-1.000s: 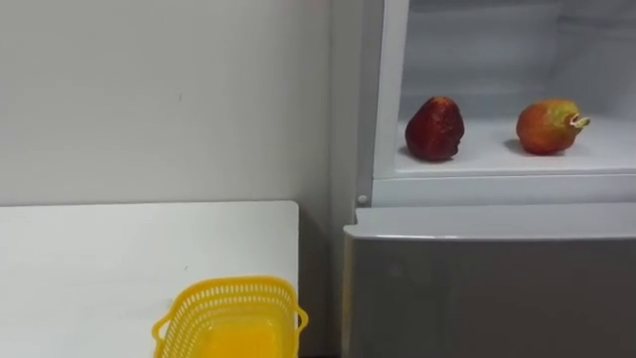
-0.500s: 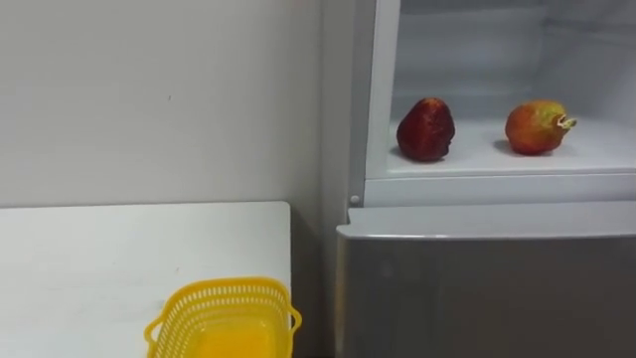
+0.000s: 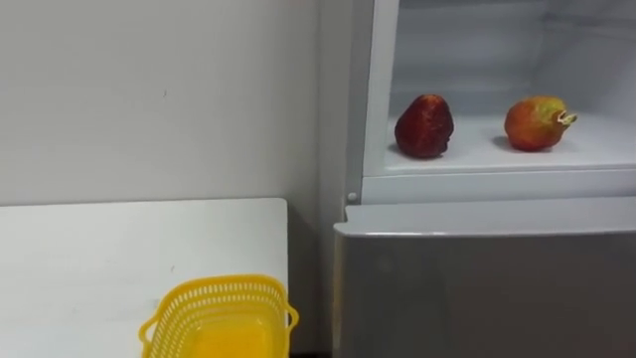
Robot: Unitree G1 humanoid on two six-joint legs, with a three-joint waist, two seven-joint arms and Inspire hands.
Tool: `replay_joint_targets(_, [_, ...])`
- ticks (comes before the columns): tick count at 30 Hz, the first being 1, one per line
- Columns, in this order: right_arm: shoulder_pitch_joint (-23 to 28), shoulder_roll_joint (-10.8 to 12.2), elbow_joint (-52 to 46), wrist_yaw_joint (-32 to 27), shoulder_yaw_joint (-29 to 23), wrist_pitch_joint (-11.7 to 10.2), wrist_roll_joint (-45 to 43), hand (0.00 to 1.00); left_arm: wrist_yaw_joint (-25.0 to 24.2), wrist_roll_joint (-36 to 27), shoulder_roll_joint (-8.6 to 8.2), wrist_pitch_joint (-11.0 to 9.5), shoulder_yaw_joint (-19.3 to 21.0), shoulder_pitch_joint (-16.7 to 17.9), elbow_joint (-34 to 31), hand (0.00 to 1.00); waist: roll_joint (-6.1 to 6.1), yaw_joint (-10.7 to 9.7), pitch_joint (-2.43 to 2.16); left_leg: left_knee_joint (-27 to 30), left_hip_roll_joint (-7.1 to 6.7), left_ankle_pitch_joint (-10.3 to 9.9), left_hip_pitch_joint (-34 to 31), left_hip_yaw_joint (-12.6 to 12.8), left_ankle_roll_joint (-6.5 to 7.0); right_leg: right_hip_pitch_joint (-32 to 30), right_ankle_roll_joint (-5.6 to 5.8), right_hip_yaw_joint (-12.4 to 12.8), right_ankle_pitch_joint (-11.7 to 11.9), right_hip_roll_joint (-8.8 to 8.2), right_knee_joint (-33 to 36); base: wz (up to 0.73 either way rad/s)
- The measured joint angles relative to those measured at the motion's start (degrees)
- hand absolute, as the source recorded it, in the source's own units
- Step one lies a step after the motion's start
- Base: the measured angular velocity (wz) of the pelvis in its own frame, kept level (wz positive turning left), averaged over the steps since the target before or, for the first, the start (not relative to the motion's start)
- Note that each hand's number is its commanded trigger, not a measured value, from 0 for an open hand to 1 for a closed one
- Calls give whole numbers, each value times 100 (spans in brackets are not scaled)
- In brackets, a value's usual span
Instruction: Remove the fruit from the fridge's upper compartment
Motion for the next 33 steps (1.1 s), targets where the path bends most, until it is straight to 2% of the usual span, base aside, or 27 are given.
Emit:
replay_joint_targets(2, [115, 86, -653, -209, -223, -245, 93, 0, 130, -57, -34, -204, 125, 39, -255, 0, 26, 3, 6, -5, -1, 0, -8, 30, 0, -28, 6, 101, 4, 12, 2, -8])
replay_joint_targets(4, [235, 135, -1247, -370, -270, -383, 153, 0, 239, -153, -32, -371, 132, 62, -380, 0, 58, -13, 4, -34, -3, 0, -2, 45, 0, -41, 7, 94, 5, 14, -3, -7])
replay_joint_targets(6, [461, 205, -2204, -582, -287, -420, 199, 0, 325, -255, -36, -479, 132, 64, -483, 0, 79, -37, -18, -74, -4, 1, -4, 65, 1, -74, 8, 95, 4, 13, -5, -6])
replay_joint_targets(8, [588, 305, -3054, -874, -278, -742, 193, 0, 378, -395, -35, -621, 132, 92, -567, 0, 134, -123, -25, -72, -4, 2, 2, 88, 1, -89, 9, 98, 5, 11, -8, -4])
replay_joint_targets(9, [608, 333, -3234, -936, -273, -786, 192, 0, 398, -426, -40, -665, 130, 135, -601, 0, 139, -128, -25, -72, -2, 3, 4, 107, 0, -96, 9, 108, 5, 13, -5, -5])
replay_joint_targets(11, [798, 392, -4155, -1127, -270, -892, 31, 0, 507, -515, -84, -897, 99, 175, -659, 0, 161, -167, -25, -73, -1, 4, -35, 206, 0, -149, 10, 139, 5, 12, -4, -7])
replay_joint_targets(14, [967, 392, -5228, -1422, -277, -1054, -165, 0, 562, -512, -123, -1029, 49, 339, -723, 0, 176, -170, -40, -75, 5, 5, -55, 369, 0, -211, 11, 223, 6, 17, 4, -14])
replay_joint_targets(17, [987, 354, -5947, -1730, -269, -1240, -779, 0, 601, -534, -112, -1153, -10, 314, -567, 0, 163, -138, -44, -76, 15, 4, 12, 483, 0, -200, 11, 292, 9, 25, 22, -16])
replay_joint_targets(21, [900, 339, -6765, -2057, -253, -1445, -1451, 0, 600, -619, -44, -1221, -176, 236, -227, 0, 144, -158, -30, -75, 26, 4, -27, 489, 0, -261, 10, 274, 9, 29, 82, 0])
replay_joint_targets(22, [806, 320, -6939, -2160, -252, -1523, -1616, 0, 598, -619, 27, -1222, -268, 226, -190, 0, 135, -159, -30, -72, 33, 4, -85, 488, -1, -310, 4, 267, 13, 35, 103, 0])
replay_joint_targets(25, [680, 267, -7369, -2338, -203, -1590, -1755, 0, 571, -643, 106, -1225, -344, 220, -192, 0, 118, -141, -23, -59, 51, 4, -115, 488, -1, -305, -3, 268, 48, 50, 106, 0])
replay_joint_targets(29, [317, 34, -7650, -2561, -133, -1765, -2012, 0, 409, -721, 113, -1247, -335, 207, -170, 0, 62, -110, -6, -61, 64, 3, -78, 482, -2, -298, -9, 268, 53, 61, 141, 0])
replay_joint_targets(33, [116, -61, -8065, -2750, -139, -1868, -2607, 0, 300, -638, 133, -1251, -267, 178, -170, 0, 52, -64, -11, -58, 81, 10, -106, 485, -14, -315, -15, 269, 56, 80, 168, -3])
